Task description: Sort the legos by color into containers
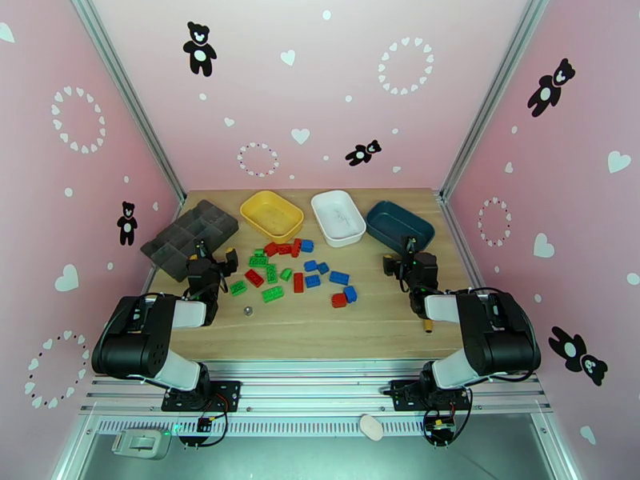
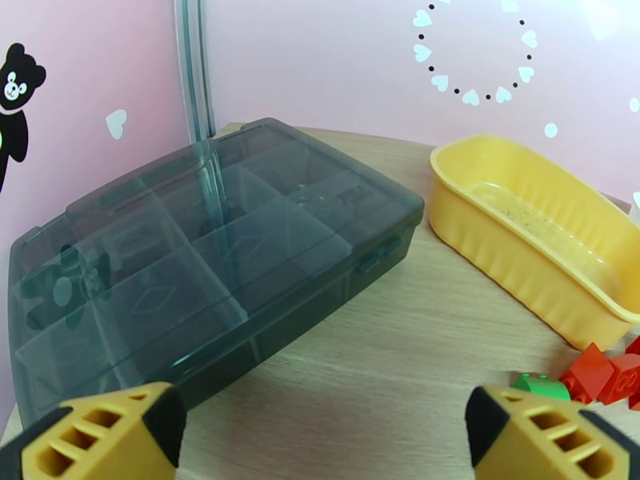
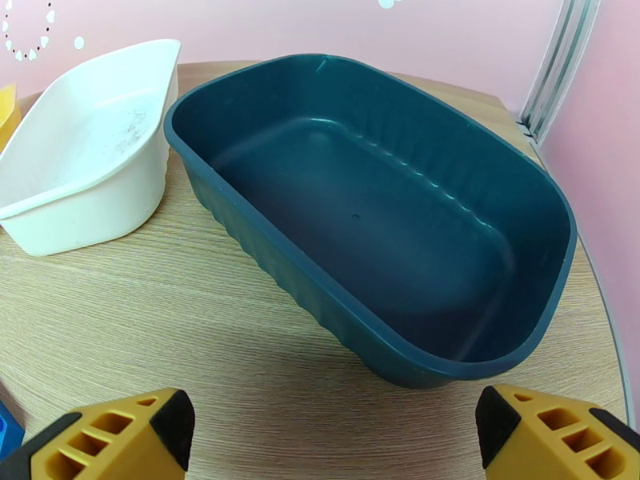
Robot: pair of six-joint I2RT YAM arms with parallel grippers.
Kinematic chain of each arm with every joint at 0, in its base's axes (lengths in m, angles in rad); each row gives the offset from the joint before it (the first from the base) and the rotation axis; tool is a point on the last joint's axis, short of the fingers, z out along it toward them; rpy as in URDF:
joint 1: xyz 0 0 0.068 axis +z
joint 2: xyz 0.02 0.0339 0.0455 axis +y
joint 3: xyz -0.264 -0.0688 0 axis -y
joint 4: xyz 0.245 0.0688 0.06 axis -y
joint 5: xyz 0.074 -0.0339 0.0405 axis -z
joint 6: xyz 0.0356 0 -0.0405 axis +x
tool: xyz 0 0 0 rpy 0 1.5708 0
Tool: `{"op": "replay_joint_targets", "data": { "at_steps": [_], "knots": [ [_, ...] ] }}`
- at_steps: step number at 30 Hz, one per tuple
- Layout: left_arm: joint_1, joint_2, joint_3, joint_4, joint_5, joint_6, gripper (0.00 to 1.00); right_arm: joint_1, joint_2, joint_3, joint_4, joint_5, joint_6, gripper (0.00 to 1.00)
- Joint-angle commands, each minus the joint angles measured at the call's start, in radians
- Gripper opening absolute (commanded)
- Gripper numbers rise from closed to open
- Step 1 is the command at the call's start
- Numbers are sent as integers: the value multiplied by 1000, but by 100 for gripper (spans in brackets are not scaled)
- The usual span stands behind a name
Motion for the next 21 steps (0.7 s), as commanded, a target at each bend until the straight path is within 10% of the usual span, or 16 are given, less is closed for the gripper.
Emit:
{"op": "replay_joint_targets", "data": {
  "at_steps": [1,8,15,21],
  "knots": [
    [9,-3,18,-15,22,3,98,-1,1,18,0,-2,7,99],
    [9,-8,21,-17,12,1,98,0,1,17,0,-4,7,99],
    [-16,-235,63,-289,-240,-65,98,-2,-161,94,-247,24,20,99],
    [-16,-516,148,-673,-396,-429,98,-3,-370,121,-474,135,180,99]
  ]
}}
